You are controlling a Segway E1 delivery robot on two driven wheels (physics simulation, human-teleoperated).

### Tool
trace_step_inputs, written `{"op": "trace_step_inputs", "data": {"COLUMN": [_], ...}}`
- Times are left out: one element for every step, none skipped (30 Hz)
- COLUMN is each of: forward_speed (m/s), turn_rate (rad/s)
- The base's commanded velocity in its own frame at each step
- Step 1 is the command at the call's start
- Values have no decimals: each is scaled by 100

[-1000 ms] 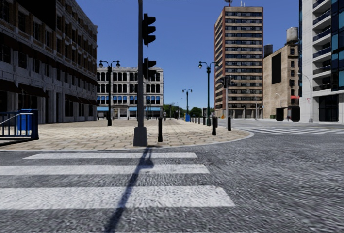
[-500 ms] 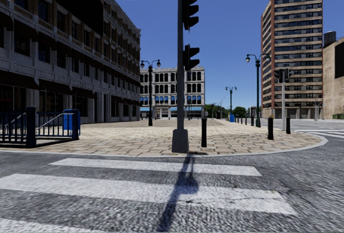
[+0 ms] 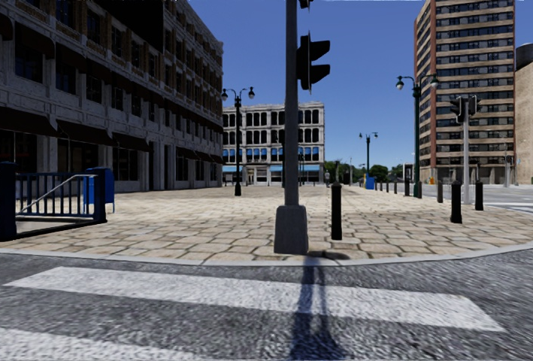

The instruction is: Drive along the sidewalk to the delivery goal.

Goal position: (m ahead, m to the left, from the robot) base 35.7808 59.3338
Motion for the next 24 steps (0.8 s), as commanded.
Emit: {"op": "trace_step_inputs", "data": {"forward_speed": [191,191,191,191,191,191,191,191,191,191,191,191,191,191,191,191,191,191,191,192,192,192,192,192], "turn_rate": [75,78,79,79,79,79,79,79,73,73,64,61,60,55,55,34,11,4,4,0,0,0,0,0]}}
